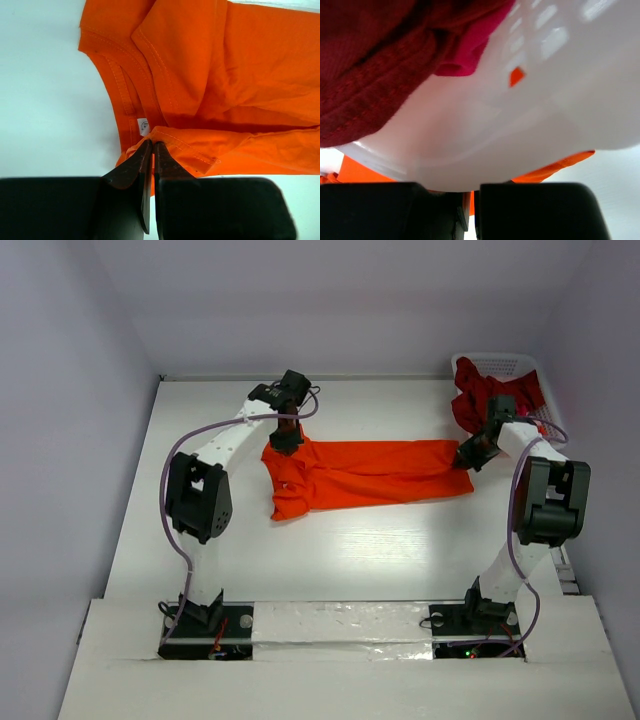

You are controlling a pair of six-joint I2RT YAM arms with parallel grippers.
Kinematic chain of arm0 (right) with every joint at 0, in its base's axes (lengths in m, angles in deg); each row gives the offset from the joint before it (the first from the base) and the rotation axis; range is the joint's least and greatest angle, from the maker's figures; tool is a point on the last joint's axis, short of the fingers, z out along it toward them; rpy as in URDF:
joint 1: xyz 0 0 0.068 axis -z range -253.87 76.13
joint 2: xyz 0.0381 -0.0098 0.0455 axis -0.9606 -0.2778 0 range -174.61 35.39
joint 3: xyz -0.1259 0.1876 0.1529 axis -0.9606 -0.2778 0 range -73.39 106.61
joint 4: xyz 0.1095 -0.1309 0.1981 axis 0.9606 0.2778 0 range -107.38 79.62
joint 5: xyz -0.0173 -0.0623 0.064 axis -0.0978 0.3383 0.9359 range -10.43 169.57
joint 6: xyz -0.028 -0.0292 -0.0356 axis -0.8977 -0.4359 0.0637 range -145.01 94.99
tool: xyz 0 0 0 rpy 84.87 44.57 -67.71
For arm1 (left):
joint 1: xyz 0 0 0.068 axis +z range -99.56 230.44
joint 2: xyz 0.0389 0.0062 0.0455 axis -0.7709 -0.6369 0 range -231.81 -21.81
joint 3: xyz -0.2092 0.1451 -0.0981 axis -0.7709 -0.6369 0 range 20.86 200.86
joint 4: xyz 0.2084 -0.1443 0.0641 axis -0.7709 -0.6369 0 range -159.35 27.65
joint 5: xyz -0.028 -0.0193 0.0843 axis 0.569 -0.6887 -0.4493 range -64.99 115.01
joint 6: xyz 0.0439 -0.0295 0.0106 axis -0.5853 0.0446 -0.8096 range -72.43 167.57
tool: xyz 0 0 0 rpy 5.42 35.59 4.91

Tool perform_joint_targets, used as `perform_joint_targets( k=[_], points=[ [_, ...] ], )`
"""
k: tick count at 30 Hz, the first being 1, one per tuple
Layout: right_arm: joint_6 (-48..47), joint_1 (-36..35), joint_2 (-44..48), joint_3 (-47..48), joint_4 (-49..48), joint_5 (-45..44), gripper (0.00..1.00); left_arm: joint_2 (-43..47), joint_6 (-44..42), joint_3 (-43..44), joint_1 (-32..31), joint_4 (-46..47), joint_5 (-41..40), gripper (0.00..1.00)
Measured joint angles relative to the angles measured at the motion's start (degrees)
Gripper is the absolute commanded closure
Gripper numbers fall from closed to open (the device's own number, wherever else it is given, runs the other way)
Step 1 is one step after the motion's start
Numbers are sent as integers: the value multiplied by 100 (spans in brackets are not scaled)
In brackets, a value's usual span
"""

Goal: Fold and stack the t-shirts
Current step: Fold the other side of the tshirt into a rectangle

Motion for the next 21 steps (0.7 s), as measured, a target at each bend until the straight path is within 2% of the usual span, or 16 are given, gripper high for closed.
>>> perform_joint_targets(
  k=[21],
  points=[
    [382, 286, 2, -2, 151, -435, 100, -39, -70, 70, 166, 2, 7, 100]
  ],
)
